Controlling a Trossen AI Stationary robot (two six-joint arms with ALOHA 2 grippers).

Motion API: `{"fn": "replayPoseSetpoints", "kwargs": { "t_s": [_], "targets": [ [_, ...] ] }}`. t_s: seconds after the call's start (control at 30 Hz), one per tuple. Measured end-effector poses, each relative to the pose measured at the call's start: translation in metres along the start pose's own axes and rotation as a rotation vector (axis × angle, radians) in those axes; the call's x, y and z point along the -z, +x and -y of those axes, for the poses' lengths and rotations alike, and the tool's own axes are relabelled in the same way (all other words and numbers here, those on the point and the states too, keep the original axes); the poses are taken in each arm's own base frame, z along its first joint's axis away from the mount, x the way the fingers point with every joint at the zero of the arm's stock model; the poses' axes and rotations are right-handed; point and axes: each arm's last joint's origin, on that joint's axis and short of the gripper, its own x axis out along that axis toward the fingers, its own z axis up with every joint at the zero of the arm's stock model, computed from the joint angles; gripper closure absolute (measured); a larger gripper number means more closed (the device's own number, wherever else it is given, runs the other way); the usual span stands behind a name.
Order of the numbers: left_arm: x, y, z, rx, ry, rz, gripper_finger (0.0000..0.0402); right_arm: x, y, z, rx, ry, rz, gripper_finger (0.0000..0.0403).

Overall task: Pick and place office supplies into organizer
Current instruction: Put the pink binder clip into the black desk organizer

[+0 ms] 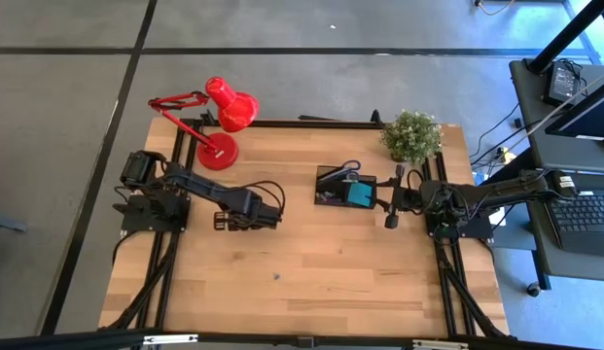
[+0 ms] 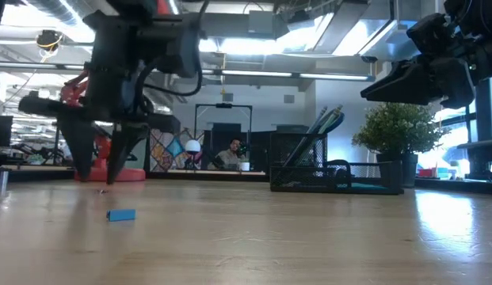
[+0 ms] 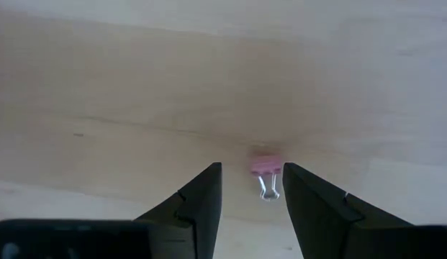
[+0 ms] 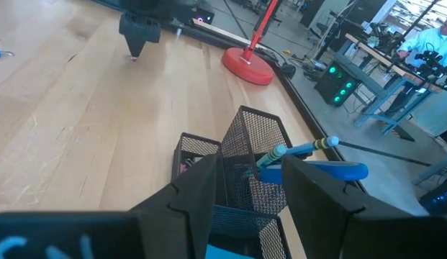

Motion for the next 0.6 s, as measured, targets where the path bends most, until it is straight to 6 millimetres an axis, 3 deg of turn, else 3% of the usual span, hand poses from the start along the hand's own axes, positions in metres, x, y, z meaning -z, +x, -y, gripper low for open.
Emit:
{"fn": "replayPoseSetpoints", "kwargs": {
  "t_s": [0.2, 0.6],
  "targets": [
    [0.000, 0.016, -0.004, 0.058, -0.003, -0.027, 0.0259, 0.000, 0.000, 0.000, 0.000, -0.001, 0.000, 0.0241],
    [-0.002, 0.020, -0.006, 0.052, -0.001, -0.013, 0.0259, 0.000, 0.000, 0.000, 0.000, -0.001, 0.000, 0.0241]
  ]
}}
